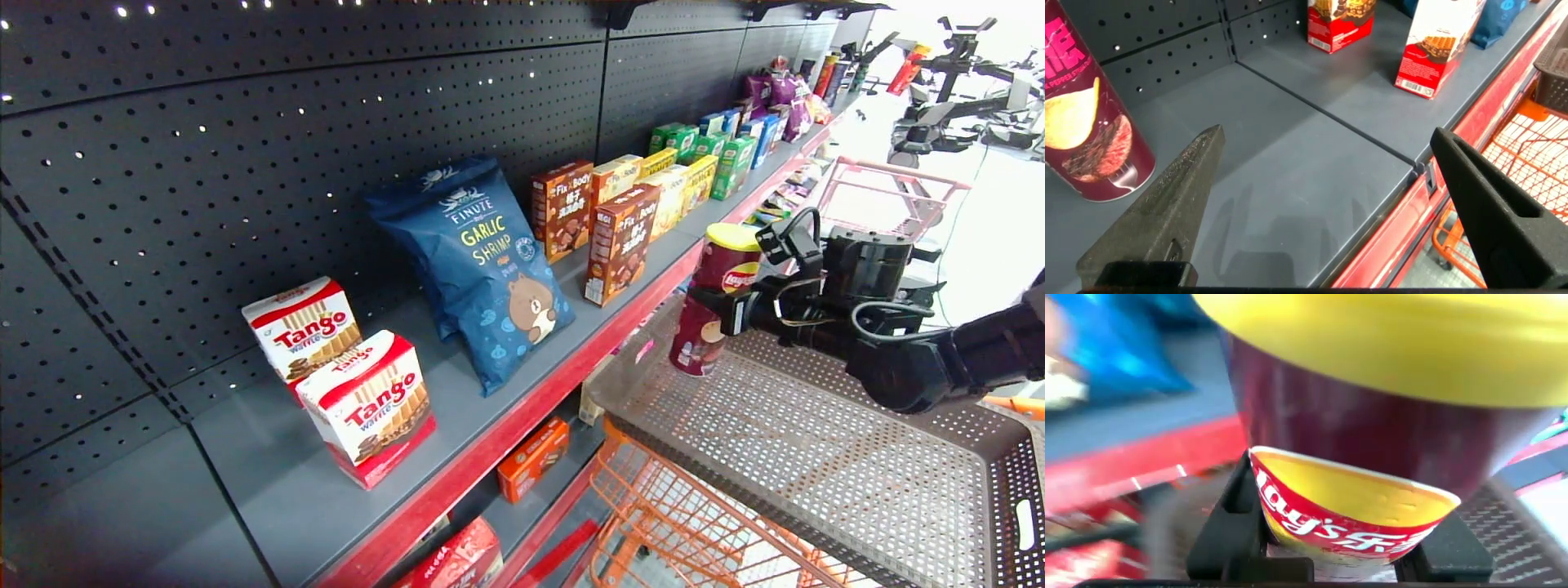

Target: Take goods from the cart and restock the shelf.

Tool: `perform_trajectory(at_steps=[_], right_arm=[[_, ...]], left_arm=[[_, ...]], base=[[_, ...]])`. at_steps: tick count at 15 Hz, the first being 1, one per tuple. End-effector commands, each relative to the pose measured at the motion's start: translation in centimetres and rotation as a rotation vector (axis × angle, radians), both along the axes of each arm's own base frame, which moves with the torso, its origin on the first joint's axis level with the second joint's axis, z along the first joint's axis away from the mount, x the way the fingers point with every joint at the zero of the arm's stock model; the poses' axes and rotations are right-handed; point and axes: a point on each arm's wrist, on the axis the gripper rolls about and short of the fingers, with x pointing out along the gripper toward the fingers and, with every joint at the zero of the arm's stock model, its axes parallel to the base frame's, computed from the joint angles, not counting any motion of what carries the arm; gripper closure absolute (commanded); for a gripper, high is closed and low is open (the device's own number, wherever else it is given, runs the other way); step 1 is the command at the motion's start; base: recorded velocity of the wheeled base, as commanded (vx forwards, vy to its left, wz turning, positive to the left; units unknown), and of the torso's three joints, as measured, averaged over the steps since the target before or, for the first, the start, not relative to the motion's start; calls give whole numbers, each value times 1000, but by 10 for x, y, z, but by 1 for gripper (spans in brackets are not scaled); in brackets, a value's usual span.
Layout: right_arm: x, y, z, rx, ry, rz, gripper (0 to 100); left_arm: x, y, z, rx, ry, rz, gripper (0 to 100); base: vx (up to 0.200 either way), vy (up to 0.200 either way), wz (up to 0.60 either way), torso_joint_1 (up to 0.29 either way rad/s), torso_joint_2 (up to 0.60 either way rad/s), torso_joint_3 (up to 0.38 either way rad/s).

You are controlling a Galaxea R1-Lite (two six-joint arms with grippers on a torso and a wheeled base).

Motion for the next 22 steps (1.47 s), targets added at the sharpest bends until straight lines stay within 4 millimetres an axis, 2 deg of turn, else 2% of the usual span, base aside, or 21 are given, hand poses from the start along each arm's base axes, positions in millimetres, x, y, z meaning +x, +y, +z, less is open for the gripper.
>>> perform_trajectory(at_steps=[1,3,5,6,9,14,17,22], right_arm=[[-36,24,28,62,-22,31,100],[-56,24,49,118,-26,43,100],[-72,16,67,116,-26,23,100],[-82,12,78,115,-28,-34,100],[-93,13,94,132,-59,-76,100],[-98,15,94,102,-56,-122,100],[-104,24,90,53,-7,-154,100],[-112,29,95,55,-4,-133,100]], left_arm=[[0,0,0,1,0,1,0],[0,0,0,1,0,1,0],[0,0,0,-1,0,1,0],[0,0,0,-1,0,1,0],[0,0,0,-1,0,1,0],[0,0,0,-1,0,1,0],[0,0,0,-1,0,1,0],[0,0,0,-1,0,1,0]], base=[[0,0,0,0,0,0],[0,0,0,0,0,0],[0,0,0,0,0,0],[0,0,0,0,0,0],[0,0,0,0,0,0],[0,0,0,0,0,0],[0,0,0,0,0,0],[0,0,600,-1,3,4]])
